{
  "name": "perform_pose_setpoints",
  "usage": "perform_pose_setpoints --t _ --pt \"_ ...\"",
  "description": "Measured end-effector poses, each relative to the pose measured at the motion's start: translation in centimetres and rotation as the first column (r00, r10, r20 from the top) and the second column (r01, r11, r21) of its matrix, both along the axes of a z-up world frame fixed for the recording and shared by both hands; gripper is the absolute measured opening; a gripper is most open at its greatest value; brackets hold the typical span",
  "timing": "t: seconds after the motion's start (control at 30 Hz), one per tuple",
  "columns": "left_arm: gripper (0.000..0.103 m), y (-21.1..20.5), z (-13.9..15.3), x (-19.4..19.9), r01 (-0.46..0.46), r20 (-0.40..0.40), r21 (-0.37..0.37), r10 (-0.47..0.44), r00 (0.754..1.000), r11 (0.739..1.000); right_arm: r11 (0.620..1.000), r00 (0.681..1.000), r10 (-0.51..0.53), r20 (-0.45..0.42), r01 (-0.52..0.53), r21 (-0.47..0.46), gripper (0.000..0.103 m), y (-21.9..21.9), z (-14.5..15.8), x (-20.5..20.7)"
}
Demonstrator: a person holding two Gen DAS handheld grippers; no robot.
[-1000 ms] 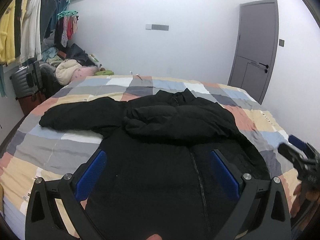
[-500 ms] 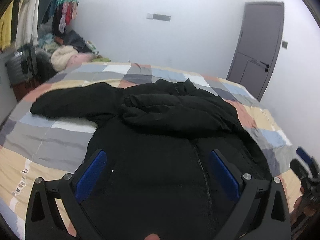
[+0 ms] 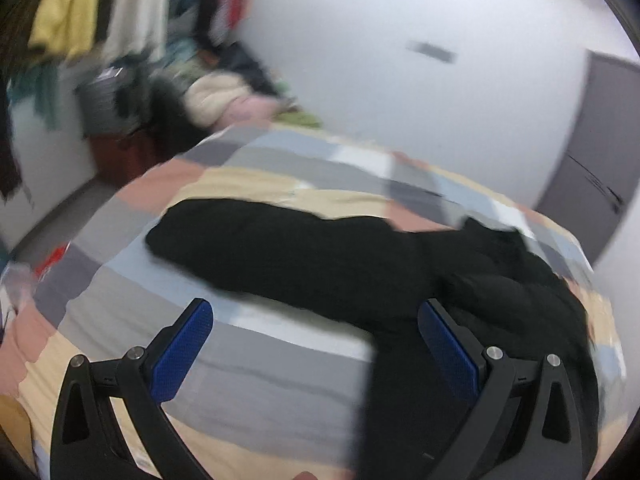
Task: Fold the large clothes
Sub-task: 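Reach the left gripper to the other sleeve cuff and grasp it, then lift the sleeve with the left gripper and fold it over the jacket body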
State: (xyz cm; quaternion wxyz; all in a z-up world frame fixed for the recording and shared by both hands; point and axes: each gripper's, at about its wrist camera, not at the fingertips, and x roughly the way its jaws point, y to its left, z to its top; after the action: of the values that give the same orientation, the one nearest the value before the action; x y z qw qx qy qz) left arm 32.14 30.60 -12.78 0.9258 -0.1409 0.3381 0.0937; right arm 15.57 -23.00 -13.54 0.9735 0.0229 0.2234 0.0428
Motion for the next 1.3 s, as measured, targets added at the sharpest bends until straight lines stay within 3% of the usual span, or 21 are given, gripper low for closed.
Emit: perform_pose_setpoints --t 0.17,0.3,0.47,0.6,0.9,1.0,1.1,1.23,1.3 --pt "0.102 10.2 -3.9 2.6 -0.124 -0.007 -0.221 0.126 0.992 0.967 1.000 1.000 -0.011 -0.023 0.011 -0.001 0.103 0.6 -0.2 0.3" --pt "0.102 15.2 -7.2 4.1 -0.158 -0.011 -0.312 0.162 0.987 0.937 1.000 0.999 -0.027 -0.037 0.026 -0.014 0.103 1.5 -0.4 1.2" --pt "0.102 19.6 -11.7 7.0 -0.191 -0.010 -0.447 0.208 0.978 0.874 0.999 0.997 -0.044 -0.070 0.043 -0.015 0.103 2.5 -0.9 3.2" --pt "0.101 21.9 -15.1 9.8 -0.212 -0.029 -0.490 0.227 0.973 0.846 0.998 0.994 -0.065 -0.090 0.064 -0.019 0.103 3.3 -1.3 4.7" --pt "0.101 23.8 -18.9 15.0 -0.252 -0.014 -0.493 0.282 0.959 0.833 0.991 0.980 -0.135 -0.147 0.131 -0.038 0.103 3.5 -2.7 7.6" --pt "0.095 23.7 -19.3 15.9 -0.264 -0.022 -0.486 0.290 0.957 0.833 0.989 0.977 -0.145 -0.154 0.139 -0.049 0.103 3.5 -2.9 8.0" --pt "0.079 23.4 -19.0 16.2 -0.283 -0.035 -0.471 0.303 0.952 0.835 0.989 0.976 -0.143 -0.164 0.136 -0.055 0.103 3.6 -3.1 8.3" --pt "0.030 22.7 -17.3 16.1 -0.315 -0.080 -0.402 0.310 0.948 0.860 0.989 0.978 -0.141 -0.151 0.133 -0.062 0.103 3.5 -2.9 8.1" --pt "0.018 22.5 -15.9 15.4 -0.322 -0.077 -0.388 0.318 0.945 0.864 0.990 0.980 -0.137 -0.144 0.130 -0.054 0.103 3.4 -2.6 8.0"
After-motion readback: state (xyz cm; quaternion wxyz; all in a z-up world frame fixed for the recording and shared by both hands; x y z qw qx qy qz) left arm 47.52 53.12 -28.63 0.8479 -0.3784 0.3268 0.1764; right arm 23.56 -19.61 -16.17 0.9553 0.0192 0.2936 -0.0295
